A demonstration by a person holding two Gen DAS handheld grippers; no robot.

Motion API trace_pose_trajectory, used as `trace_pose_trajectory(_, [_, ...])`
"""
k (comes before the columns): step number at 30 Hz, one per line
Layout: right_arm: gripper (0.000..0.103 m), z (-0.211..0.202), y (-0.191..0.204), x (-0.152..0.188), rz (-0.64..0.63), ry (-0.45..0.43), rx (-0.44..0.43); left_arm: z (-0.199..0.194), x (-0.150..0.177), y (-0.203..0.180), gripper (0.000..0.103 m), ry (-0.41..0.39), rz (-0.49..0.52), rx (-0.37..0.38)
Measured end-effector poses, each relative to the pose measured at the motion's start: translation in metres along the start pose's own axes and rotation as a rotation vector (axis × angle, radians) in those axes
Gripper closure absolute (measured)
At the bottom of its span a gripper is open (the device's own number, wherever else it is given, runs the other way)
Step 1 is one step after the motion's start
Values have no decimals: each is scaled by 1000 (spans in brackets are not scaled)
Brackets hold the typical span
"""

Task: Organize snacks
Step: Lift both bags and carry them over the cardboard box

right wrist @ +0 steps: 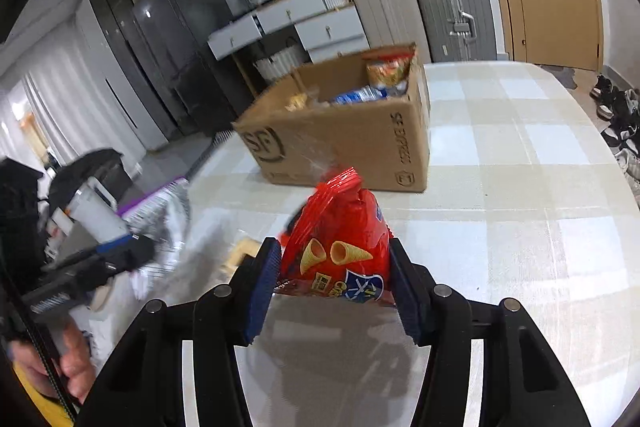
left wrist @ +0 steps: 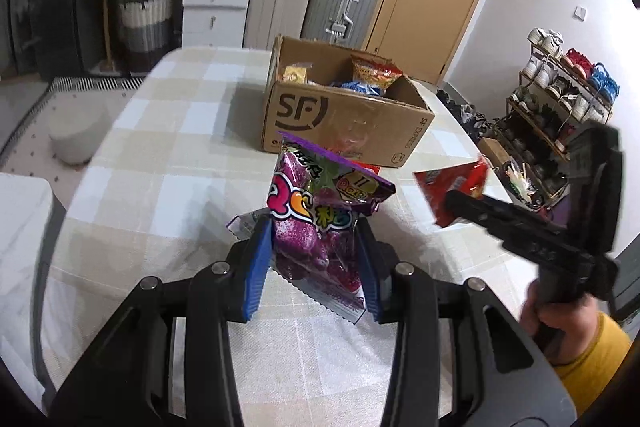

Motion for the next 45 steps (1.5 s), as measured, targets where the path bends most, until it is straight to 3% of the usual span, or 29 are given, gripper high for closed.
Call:
trace_pose_trajectory(11, [49, -57, 49, 23, 14, -91, -109, -32, 40, 3, 66, -35, 4, -48])
trace_pose_trajectory(19, [49, -87, 82, 25, -4, -143, -167, -59, 34, -2, 66, -25, -21, 1])
trace_pose_trajectory(25, [49, -117, 94, -13, -1, -203, -199, -83, -10, 5, 66, -61, -33, 15])
trace_pose_trajectory(34, [48, -141, 113, -115, -76, -248, -196, -94, -104, 11, 65, -104, -24, -6])
trace_pose_trajectory(45, [48, -86, 92, -210, -87, -214, -176, -43, -203, -12, 65, -80, 14, -19])
Point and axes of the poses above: each gripper's, at about its wrist camera, not at the fingertips, and z roughly the way its jaws point, y to its left, x to its underside, the point moved 8 cm from there along z, roughly the way its jaws point, and after that the axes turned 15 degrees about -x, right-handed, at the moved point
